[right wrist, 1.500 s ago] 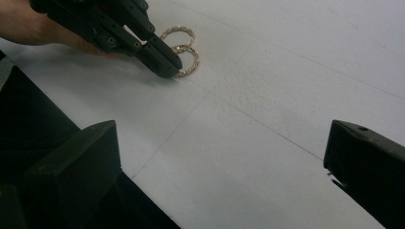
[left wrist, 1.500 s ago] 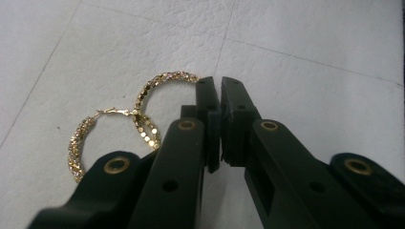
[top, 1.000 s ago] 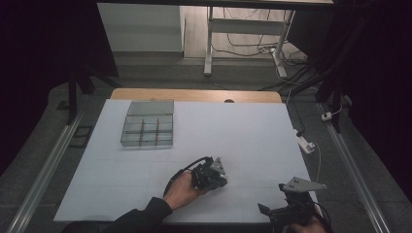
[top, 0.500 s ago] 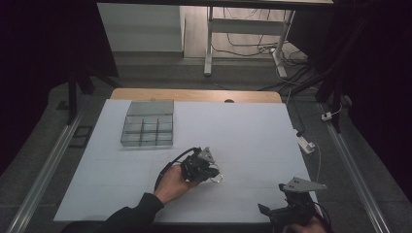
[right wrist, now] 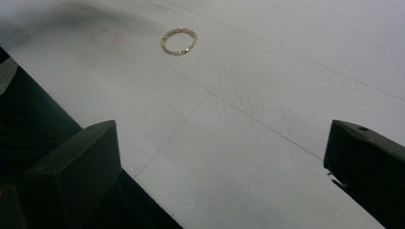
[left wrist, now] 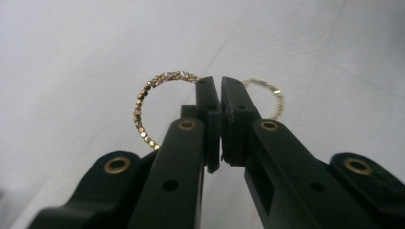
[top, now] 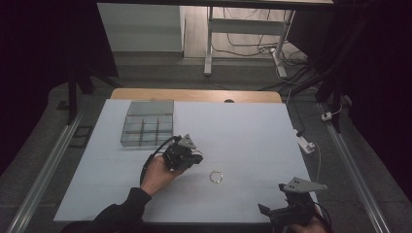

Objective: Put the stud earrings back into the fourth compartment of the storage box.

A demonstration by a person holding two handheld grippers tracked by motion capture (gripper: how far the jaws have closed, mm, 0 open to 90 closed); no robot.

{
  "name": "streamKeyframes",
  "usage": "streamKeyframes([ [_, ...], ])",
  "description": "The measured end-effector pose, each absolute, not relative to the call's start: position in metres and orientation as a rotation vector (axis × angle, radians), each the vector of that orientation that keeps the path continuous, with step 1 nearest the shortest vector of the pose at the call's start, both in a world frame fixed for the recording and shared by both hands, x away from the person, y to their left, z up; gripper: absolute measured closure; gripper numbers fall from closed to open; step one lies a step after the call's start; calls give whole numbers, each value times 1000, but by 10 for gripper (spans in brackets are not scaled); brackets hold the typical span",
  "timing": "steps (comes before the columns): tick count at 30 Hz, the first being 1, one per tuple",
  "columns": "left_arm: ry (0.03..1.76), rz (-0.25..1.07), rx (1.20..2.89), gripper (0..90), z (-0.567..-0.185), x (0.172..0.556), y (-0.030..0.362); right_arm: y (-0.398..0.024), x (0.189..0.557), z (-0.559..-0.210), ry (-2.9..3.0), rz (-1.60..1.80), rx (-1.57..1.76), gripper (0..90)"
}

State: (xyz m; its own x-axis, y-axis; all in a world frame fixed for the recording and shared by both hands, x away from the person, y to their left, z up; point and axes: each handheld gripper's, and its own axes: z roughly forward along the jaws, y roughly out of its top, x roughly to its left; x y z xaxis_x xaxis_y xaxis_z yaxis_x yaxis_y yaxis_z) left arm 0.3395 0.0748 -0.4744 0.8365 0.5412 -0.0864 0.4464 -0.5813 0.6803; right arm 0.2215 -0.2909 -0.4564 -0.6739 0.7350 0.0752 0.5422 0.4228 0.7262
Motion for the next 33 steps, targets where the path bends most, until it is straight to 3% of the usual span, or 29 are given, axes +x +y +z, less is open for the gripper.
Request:
streamKeyframes([
  [33, 1110, 325, 2095, 865, -462, 370, 202, -291, 221, -456, 2425, 1099, 1112, 0],
])
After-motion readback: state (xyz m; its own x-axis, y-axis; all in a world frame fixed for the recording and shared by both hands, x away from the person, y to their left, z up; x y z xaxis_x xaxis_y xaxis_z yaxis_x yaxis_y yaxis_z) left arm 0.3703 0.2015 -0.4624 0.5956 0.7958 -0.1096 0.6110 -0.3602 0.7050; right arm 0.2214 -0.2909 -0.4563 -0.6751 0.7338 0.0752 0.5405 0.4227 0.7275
